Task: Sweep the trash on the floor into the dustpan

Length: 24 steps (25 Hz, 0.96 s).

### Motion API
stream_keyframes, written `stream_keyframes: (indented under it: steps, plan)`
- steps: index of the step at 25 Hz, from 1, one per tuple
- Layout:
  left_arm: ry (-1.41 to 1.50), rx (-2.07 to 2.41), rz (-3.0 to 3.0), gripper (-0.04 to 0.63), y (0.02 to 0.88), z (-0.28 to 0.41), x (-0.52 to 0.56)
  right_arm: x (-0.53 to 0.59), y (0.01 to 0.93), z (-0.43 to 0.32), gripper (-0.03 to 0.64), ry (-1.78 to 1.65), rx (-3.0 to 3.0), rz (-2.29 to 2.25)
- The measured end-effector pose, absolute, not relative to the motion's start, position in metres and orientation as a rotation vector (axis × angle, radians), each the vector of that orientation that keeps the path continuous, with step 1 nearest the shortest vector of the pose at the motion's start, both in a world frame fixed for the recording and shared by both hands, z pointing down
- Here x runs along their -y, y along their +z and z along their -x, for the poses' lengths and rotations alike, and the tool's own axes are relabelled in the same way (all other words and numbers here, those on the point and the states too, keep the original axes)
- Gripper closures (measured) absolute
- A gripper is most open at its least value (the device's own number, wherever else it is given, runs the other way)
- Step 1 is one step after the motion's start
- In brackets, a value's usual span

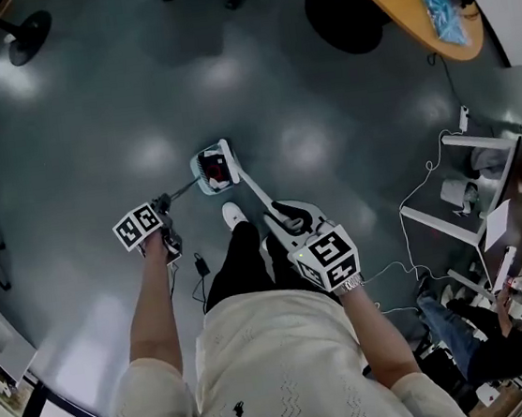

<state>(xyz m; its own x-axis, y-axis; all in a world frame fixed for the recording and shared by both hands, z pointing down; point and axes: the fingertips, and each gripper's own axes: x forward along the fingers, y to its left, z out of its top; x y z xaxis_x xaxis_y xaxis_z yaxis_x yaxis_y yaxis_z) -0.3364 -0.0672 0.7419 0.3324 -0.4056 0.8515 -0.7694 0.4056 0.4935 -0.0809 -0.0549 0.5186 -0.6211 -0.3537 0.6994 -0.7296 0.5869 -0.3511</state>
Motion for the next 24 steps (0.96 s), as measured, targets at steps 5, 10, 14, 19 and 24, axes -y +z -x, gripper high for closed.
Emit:
stream_keyframes:
  steps: [5, 10, 14, 19, 24]
  plan:
    - [0.333, 1.288, -1.215, 0.457, 0.742, 0.337, 0.064, 0.046, 0.52, 0.087, 0.523, 0.819, 2.244, -0.83]
    - [0.355, 1.28, -1.23, 0.457, 0.742, 0.336, 0.063, 0.042, 0.521, 0.087, 0.523, 0.818, 2.238, -0.831]
    - [0.364, 1.277, -1.239, 0.457, 0.742, 0.335, 0.062, 0.039, 0.522, 0.087, 0.523, 0.816, 2.236, -0.835]
    - [0.362, 1.279, -1.242, 0.457, 0.745, 0.334, 0.061, 0.036, 0.525, 0.086, 0.523, 0.82, 2.235, -0.856]
    - [0.399, 1.303, -1.235, 0.457, 0.744, 0.33, 0.057, 0.029, 0.524, 0.078, 0.523, 0.83, 2.232, -0.867]
